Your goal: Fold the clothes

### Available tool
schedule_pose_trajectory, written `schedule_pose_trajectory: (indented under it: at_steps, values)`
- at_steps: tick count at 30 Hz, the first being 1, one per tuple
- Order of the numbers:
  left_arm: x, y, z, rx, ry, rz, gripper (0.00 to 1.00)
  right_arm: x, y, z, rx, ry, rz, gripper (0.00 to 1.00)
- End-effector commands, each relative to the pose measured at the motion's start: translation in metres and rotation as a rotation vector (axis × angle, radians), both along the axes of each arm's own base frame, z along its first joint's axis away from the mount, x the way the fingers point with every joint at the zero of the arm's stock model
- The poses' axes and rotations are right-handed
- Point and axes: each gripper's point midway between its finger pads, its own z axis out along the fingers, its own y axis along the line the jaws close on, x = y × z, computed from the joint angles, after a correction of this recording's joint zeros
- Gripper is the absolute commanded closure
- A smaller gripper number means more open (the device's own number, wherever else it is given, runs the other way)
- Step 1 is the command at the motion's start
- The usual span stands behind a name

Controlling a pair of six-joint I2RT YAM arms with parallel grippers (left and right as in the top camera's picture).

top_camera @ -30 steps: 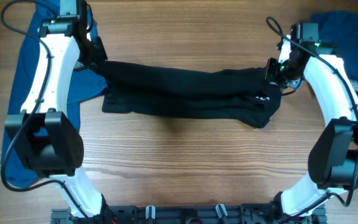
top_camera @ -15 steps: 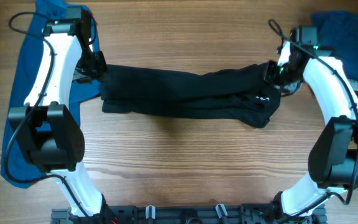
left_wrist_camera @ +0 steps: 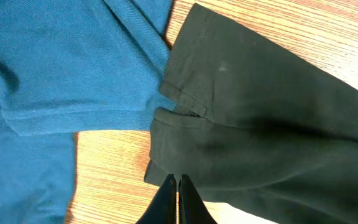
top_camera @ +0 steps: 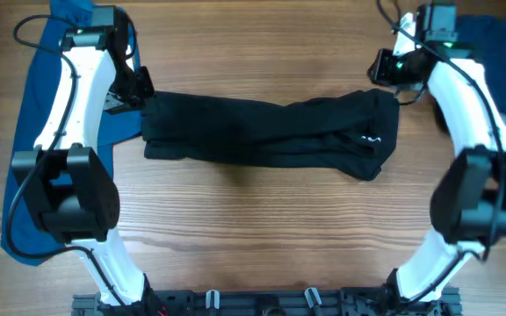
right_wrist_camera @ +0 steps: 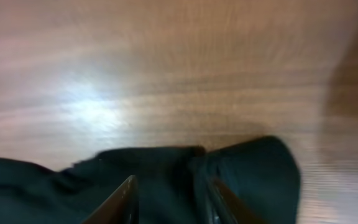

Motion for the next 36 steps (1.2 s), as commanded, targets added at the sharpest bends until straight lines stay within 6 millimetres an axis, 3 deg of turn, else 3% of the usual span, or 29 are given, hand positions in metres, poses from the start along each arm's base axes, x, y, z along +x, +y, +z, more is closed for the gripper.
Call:
schedule_pose_trajectory:
  at_steps: [1,5,8,12,14,17,23,27,32,36]
  values:
    - [-0.001,0.000,-0.004,-0.017,0.009,0.004,0.96,-0.001,0.024,-0.031,0.017,0.063,0.073,0.64]
    - [-0.001,0.000,-0.004,-0.016,0.009,0.004,0.96,-0.005,0.035,-0.054,0.018,0.113,0.095,0.57]
    - [-0.001,0.000,-0.004,-0.016,0.009,0.004,0.96,-0.006,0.035,-0.063,0.017,0.131,0.093,0.58]
    - [-0.001,0.000,-0.004,-0.017,0.009,0.004,0.96,-0.002,0.033,-0.061,0.008,0.122,0.083,0.96]
    - [-0.001,0.000,-0.004,-0.017,0.009,0.004,0.96,0.005,0.033,-0.052,0.007,0.099,0.082,0.96]
    - [-0.001,0.000,-0.004,-0.017,0.009,0.004,0.96,0.024,0.034,-0.021,0.004,0.033,0.084,0.96]
    - [0.001,0.000,-0.004,-0.017,0.002,0.004,0.96,0.055,0.038,0.076,0.001,-0.141,0.138,0.96]
    - [0.003,0.000,-0.004,-0.019,-0.007,0.003,0.96,0.054,0.042,0.112,0.009,-0.204,0.165,0.96]
    - [0.008,0.000,-0.003,-0.019,-0.029,0.003,0.96,0.051,0.057,0.155,0.008,-0.349,0.324,0.96]
    - [0.008,-0.001,-0.003,-0.026,-0.030,0.002,0.96,0.025,0.064,0.191,0.023,-0.393,0.377,0.96]
